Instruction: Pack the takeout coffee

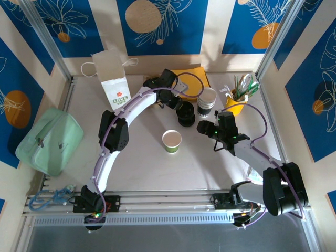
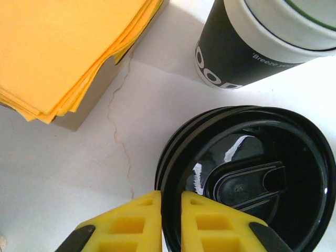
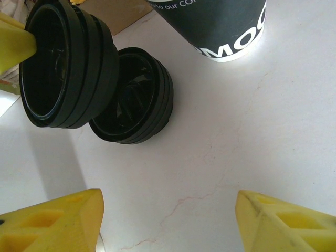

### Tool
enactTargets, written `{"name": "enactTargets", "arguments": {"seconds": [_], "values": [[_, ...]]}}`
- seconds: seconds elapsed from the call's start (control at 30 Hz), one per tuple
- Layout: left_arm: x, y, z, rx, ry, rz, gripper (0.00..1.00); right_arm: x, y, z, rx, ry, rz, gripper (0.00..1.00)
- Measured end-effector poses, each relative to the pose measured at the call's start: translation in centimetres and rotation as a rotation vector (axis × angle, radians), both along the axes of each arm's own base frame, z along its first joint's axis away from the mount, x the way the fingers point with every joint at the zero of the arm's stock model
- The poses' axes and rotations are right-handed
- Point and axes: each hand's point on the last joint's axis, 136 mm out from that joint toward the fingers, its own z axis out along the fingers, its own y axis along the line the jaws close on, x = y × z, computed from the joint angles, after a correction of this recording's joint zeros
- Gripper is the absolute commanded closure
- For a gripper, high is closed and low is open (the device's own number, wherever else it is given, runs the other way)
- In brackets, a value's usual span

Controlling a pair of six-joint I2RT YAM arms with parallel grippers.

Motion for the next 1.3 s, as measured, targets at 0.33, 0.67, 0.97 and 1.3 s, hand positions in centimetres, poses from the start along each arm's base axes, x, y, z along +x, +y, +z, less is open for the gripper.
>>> {"name": "enactTargets", "arguments": {"seconds": [0.33,0.67,0.97,1.3], "values": [[0.0,-0.4,-0.6,-0.013,0.023,0.002,0.84,0.0,0.0,0.0,0.012,0.004,0.002,0.33],[0.0,-0.5,-1.0,-0.016,0.041,0.016,0.66,0.1,-0.1,-0.3,0.02,0.022,-0.005,0.33],[-0.2,-0.7,-0.7,-0.032,0.053,0.015,0.64,1.9,0.7,1.2,0.033,0.066,-0.022,0.35],[-3.2,1.3,2.9,-0.11,0.1,0.066,0.58,2.8,4.1,3.5,0.0,0.095,0.029,0.38]]}}
